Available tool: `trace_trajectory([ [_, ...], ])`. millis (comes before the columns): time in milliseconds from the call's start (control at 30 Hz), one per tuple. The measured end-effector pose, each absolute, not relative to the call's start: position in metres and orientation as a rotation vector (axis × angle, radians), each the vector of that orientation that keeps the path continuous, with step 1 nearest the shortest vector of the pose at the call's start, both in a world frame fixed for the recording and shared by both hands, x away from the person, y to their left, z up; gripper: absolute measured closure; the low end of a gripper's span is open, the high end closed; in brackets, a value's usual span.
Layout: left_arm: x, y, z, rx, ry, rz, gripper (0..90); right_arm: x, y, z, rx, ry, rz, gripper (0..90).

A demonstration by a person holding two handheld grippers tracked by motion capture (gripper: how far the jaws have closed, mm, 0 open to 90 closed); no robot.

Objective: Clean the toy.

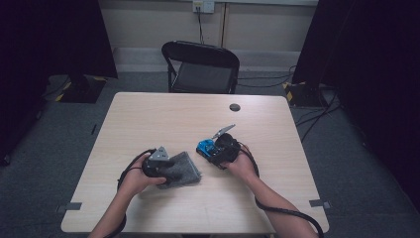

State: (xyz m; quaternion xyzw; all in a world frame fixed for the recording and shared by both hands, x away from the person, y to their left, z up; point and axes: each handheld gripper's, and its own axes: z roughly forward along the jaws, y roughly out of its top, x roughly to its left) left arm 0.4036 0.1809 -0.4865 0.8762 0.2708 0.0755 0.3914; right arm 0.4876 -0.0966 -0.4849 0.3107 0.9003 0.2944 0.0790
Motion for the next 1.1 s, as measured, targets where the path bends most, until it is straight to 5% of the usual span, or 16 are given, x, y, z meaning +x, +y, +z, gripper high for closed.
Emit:
trace_trajectory([
  [400, 0.404, 0.174, -0.492, 2.264, 0.656, 0.168, 40.1, 0.484, -0.101, -0.479, 0.907, 2.718, 0.846, 28.6],
  [667, 0.402, 0.167, -0.485, 2.285, 0.726, 0.084, 76.4, 0.481, -0.102, -0.472, 0.863, 2.734, 0.852, 28.7],
  [900, 0.413, 0.186, -0.473, 2.097, 0.917, 0.067, 79.5, 0.474, -0.102, -0.467, 0.822, 2.757, 0.871, 28.7],
  [1100, 0.431, 0.198, -0.456, 1.949, 1.067, 0.214, 79.6, 0.466, -0.102, -0.459, 0.772, 2.771, 0.893, 28.7],
])
